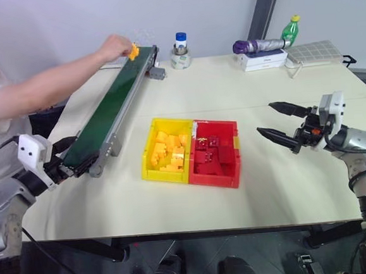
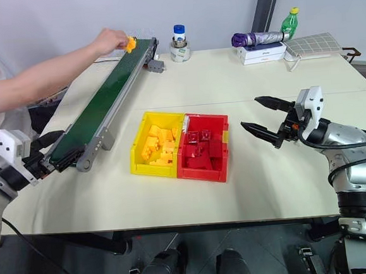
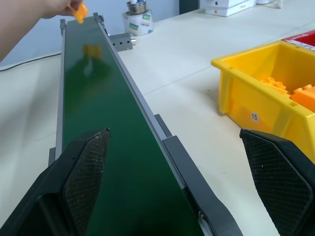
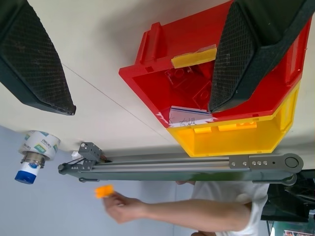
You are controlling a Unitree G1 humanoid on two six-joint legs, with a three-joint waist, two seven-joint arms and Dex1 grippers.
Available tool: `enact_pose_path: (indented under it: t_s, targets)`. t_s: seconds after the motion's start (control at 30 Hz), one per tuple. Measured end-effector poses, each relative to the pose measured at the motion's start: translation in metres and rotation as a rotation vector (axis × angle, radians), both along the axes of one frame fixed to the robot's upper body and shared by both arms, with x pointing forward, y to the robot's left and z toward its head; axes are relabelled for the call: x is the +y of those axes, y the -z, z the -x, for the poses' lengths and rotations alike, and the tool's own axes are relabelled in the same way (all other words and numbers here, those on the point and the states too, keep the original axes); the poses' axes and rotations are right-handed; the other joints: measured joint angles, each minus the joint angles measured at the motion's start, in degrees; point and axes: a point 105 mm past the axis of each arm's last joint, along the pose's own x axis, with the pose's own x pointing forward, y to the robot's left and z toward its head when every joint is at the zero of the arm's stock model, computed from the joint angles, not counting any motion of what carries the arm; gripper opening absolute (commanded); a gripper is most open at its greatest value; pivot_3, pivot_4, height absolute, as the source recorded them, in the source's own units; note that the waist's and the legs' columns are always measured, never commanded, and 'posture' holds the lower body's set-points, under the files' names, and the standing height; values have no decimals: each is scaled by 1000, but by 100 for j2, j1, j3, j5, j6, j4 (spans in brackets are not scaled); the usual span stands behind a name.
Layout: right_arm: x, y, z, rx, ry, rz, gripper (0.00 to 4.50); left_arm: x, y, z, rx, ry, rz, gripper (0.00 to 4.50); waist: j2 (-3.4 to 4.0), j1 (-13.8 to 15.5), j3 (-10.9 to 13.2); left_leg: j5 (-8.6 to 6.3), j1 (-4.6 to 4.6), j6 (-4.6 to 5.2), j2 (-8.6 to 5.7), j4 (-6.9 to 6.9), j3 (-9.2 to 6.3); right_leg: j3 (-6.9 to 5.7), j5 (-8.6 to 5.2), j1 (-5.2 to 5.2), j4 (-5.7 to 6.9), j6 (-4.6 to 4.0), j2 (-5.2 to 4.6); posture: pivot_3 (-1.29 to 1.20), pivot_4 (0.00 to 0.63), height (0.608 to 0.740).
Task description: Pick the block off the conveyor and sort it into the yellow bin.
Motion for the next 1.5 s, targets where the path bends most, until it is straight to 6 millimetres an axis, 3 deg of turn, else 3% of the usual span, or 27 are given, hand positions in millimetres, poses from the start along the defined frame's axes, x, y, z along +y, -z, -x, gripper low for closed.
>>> enact_pose_path:
  t_s: [0.23,0.53,0.8,1.0,1.5]
  targets:
    - [0,0,0,-1,3,6,4500,1,-13,-8,-66,-29,-1,4459,0,6,0,0,0,0,0,4,2,1,1,2,0,0,0,0,150,740]
    - [0,1,-1,-2,11,17,4500,-1,-7,-7,-104,-132,36,4459,-1,-2,-1,0,0,1,1,7,6,6,9,5,0,14,1,0,150,740]
    - [1,3,0,-3,7,31,4500,7,-3,25,-194,-412,121,4459,-2,10,-2,0,4,1,1,12,8,9,9,10,2,12,3,0,150,740]
    - [1,5,0,-4,4,40,4500,22,15,40,-174,-585,151,4459,-5,36,-4,0,5,1,3,15,9,8,6,33,3,0,4,0,150,740]
    - [1,5,1,-18,-3,48,4500,15,13,33,-170,-539,168,4459,-5,20,-4,0,5,1,4,17,10,9,7,33,1,0,7,0,150,740]
